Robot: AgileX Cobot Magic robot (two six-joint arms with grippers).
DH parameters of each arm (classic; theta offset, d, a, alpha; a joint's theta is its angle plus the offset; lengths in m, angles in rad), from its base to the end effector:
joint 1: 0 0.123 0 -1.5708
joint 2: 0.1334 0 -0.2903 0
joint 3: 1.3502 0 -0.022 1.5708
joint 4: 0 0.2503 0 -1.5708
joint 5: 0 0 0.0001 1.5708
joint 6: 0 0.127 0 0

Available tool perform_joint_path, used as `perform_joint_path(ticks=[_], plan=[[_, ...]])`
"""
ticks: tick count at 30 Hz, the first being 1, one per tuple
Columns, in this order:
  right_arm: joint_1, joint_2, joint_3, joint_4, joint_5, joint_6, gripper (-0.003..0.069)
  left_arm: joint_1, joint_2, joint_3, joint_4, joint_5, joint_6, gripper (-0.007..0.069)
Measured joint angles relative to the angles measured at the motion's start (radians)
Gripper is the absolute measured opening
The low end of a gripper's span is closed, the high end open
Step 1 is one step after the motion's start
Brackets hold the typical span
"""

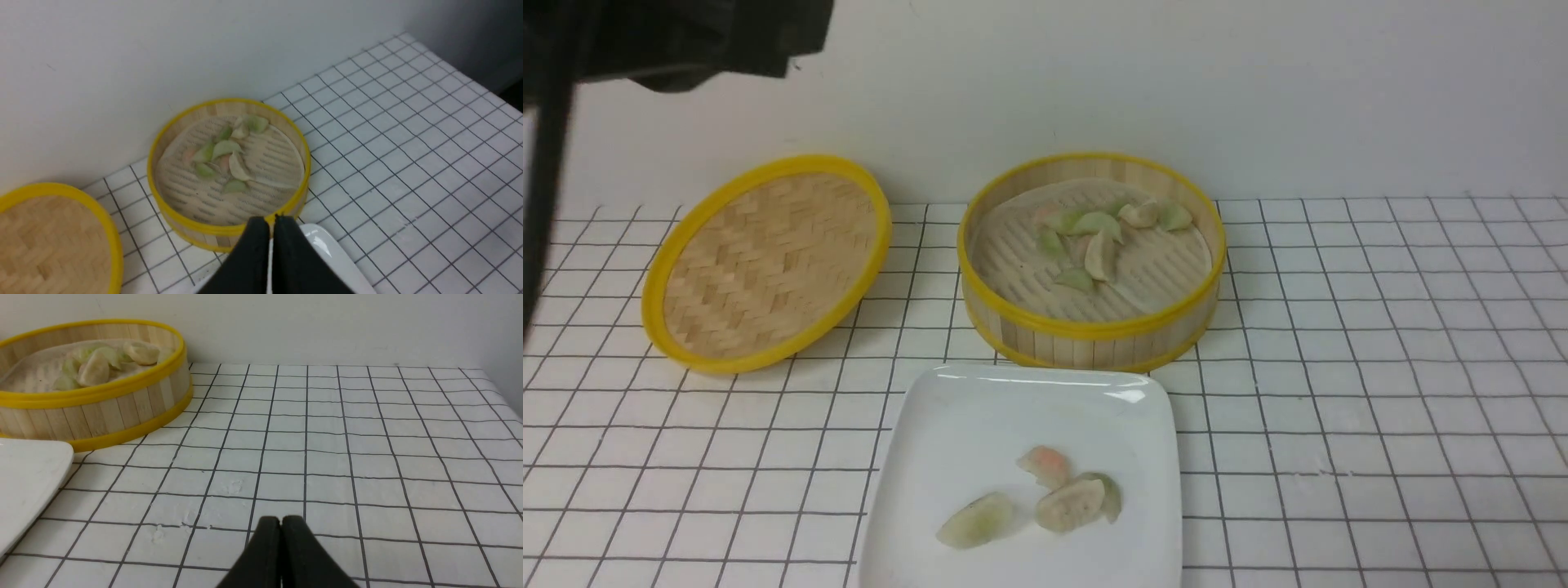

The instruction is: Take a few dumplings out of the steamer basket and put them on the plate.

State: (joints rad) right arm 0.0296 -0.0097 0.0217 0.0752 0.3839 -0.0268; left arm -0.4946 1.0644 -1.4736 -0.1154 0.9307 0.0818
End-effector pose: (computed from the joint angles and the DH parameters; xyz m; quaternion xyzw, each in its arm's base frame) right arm 0.0807 0.0060 0.1610 -0.0029 0.8071 0.0328 0.5895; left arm 0.1869 -0.1141 0.4790 0.2352 0.8079 -0.1664 0.5141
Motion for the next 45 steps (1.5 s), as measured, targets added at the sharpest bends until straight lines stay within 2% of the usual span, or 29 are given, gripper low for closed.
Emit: perform_joint_path(ticks=[8, 14, 17, 18, 20, 23, 27, 30, 35, 45], plan=[[0.0, 0.0, 0.0, 0.0, 0.0, 0.0, -0.001, 0.0, -0.189, 0.014, 0.103, 0.01, 0.0, -0.0006], [0.0, 0.0, 0.0, 0.0, 0.0, 0.0, -0.001, 0.022, -0.395, 0.215, 0.143, -0.073, 0.0, -0.0006], [0.0, 0.0, 0.0, 0.0, 0.0, 0.0, -0.001, 0.123, -0.627, 0.544, 0.142, -0.256, 0.0, -0.0006], [0.0, 0.0, 0.0, 0.0, 0.0, 0.0, -0.001, 0.13, -0.651, 0.585, 0.142, -0.281, 0.0, -0.0006], [0.0, 0.0, 0.0, 0.0, 0.0, 0.0, -0.001, 0.207, -0.763, 0.794, 0.142, -0.417, 0.0, -0.0006], [0.0, 0.0, 0.0, 0.0, 0.0, 0.0, -0.001, 0.292, -0.895, 1.075, 0.142, -0.54, 0.0, -0.0006], [0.0, 0.0, 0.0, 0.0, 0.0, 0.001, -0.001, 0.365, -1.039, 1.374, 0.139, -0.605, 0.0, -0.0006], [0.0, 0.0, 0.0, 0.0, 0.0, 0.001, -0.001, 0.404, -1.071, 1.482, 0.137, -0.607, 0.0, -0.0006], [0.0, 0.0, 0.0, 0.0, 0.0, 0.002, -0.001, 0.424, -1.074, 1.502, 0.128, -0.557, -0.004, -0.0006], [0.0, 0.0, 0.0, 0.0, 0.0, 0.003, -0.001, 0.424, -1.074, 1.502, 0.124, -0.552, -0.004, -0.0006]])
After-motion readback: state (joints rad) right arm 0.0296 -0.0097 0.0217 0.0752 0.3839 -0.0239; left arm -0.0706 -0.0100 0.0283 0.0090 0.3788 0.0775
